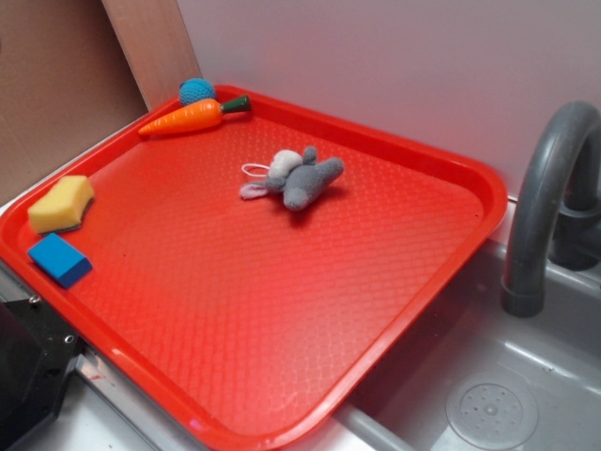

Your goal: Grab the carrot.

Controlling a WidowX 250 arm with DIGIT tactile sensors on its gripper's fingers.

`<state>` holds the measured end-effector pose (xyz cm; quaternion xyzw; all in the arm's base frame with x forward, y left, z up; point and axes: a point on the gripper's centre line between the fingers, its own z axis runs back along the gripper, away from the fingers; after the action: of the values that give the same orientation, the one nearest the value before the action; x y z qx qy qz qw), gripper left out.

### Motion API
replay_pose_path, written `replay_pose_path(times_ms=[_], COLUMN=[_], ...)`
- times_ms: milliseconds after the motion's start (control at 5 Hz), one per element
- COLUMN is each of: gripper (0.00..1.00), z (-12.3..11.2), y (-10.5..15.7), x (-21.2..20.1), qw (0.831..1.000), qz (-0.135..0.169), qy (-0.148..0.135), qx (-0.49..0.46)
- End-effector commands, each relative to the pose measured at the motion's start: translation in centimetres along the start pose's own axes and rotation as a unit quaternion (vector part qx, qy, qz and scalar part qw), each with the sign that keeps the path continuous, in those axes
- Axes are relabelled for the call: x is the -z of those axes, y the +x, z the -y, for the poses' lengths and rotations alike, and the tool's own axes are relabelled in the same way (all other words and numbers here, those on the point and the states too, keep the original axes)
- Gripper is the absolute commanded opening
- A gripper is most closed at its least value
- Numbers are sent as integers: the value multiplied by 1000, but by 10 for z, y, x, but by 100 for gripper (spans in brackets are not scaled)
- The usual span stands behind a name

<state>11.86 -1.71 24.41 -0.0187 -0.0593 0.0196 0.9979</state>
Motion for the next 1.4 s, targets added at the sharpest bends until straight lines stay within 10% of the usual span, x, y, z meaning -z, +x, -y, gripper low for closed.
replay_pose_path(times_ms=[0, 400, 1000, 1200], gripper=[100, 100, 100, 100], z=[0, -16, -108, -134], y=[0, 34, 122, 142], x=[0, 8, 65, 93], qw=[1000, 999, 958, 951], qz=[0, 17, 30, -5], qy=[0, 21, 225, 246], qx=[0, -19, 176, 190])
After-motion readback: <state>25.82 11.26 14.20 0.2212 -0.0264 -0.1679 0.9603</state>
